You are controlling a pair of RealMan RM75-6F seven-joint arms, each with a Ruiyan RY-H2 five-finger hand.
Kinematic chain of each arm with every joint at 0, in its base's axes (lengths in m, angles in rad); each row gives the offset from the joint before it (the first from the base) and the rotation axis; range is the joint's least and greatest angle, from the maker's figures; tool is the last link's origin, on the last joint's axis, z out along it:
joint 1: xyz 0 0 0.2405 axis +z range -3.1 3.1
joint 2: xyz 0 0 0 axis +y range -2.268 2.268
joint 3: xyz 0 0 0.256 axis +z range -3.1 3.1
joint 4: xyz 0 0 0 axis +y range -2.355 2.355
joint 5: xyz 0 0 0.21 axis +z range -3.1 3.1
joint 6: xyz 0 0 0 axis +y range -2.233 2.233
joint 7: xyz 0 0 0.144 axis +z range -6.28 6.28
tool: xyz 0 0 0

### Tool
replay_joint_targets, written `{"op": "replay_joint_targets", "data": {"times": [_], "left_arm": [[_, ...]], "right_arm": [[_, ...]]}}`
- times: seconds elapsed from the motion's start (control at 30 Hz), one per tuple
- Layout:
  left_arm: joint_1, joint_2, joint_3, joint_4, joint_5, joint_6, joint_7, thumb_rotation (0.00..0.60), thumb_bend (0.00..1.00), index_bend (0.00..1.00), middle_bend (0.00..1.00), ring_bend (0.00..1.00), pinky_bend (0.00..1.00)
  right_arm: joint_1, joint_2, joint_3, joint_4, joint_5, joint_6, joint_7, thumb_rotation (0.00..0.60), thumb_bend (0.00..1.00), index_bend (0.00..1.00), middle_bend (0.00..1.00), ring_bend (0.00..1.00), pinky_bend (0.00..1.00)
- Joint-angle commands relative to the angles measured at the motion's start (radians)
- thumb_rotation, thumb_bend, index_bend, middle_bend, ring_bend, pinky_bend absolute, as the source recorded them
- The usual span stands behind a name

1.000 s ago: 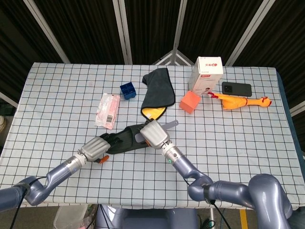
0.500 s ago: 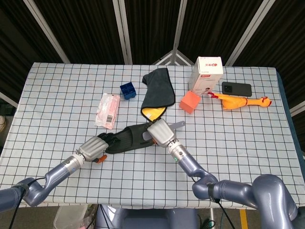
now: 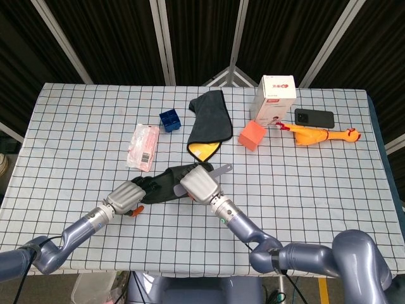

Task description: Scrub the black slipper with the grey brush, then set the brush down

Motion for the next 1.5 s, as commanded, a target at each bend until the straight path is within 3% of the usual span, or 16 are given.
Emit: {"op": "replay_joint_targets", "data": {"times": [0.03,1.0,1.23,1.5], "left_arm": [[0.002,0.002,0.000,-0.003,0.001,0.006,0.000,0.600,0.62,0.08,0.10,0.03,0.12],[0.014,0.023,0.006,-0.016,-0.023,0.011,0.038,0.600,0.62,0.08,0.10,0.03,0.12],[0.028,0.033,-0.003,-0.032,-0.003,0.068,0.043,0.600,0.59,0.08,0.05,0.02,0.10],[0.074,0.069,0.000,-0.064,0.056,0.201,0.037,0.600,0.51,0.01,0.03,0.02,0.10]], "right_arm": [[0.002,-0.004,0.000,0.004,0.007,-0.003,-0.006,0.600,0.87,0.70,0.67,0.46,0.44],[-0.034,0.021,-0.036,0.109,0.029,-0.020,0.036,0.600,0.87,0.70,0.67,0.46,0.44],[-0.043,0.056,-0.029,0.057,0.015,0.013,0.016,0.600,0.87,0.70,0.67,0.46,0.44],[-0.082,0.177,-0.020,-0.086,0.051,0.079,-0.071,0.600,0.87,0.70,0.67,0.46,0.44]]}}
